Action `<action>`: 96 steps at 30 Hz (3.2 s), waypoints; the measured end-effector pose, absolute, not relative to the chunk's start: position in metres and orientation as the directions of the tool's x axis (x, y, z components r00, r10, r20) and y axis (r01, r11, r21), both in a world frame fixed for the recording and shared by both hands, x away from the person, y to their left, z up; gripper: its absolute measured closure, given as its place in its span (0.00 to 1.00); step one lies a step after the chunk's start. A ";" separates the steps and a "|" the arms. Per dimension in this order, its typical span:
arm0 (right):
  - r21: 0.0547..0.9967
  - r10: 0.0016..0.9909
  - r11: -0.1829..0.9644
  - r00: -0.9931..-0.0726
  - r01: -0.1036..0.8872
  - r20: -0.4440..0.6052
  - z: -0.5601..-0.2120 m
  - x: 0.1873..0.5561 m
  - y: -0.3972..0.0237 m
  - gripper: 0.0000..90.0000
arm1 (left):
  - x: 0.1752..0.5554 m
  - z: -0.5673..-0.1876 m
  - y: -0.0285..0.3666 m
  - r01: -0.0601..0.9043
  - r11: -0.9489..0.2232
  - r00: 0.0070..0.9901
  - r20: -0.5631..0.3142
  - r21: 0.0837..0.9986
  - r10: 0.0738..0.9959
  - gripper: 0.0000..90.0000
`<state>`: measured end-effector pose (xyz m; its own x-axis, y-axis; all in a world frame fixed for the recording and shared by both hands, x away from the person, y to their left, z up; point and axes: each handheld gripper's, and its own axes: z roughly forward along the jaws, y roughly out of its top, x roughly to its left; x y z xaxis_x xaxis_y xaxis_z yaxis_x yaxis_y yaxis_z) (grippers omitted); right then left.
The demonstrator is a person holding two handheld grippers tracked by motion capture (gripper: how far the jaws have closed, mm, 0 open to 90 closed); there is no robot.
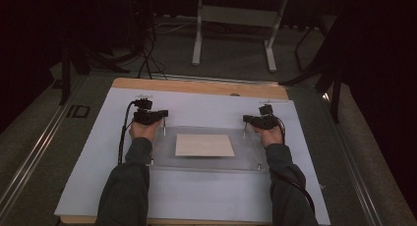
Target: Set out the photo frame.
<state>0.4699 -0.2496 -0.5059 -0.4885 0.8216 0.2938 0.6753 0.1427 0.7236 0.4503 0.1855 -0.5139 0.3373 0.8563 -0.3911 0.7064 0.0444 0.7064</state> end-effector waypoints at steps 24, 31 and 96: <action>0.771 0.814 0.287 -0.569 0.569 0.117 -0.500 0.440 -0.264 0.83 | 0.453 -0.514 0.182 0.712 0.049 0.318 -0.385 0.700 0.867 0.94; 0.780 0.808 0.312 -0.584 0.542 0.082 -0.503 0.426 -0.272 0.82 | 0.453 -0.514 0.183 0.714 0.049 0.319 -0.386 0.698 0.866 0.94; 0.870 0.642 0.414 -0.763 0.269 -0.069 -0.522 0.382 -0.269 0.45 | 0.461 -0.514 0.185 0.750 0.071 0.298 -0.433 0.658 0.851 0.94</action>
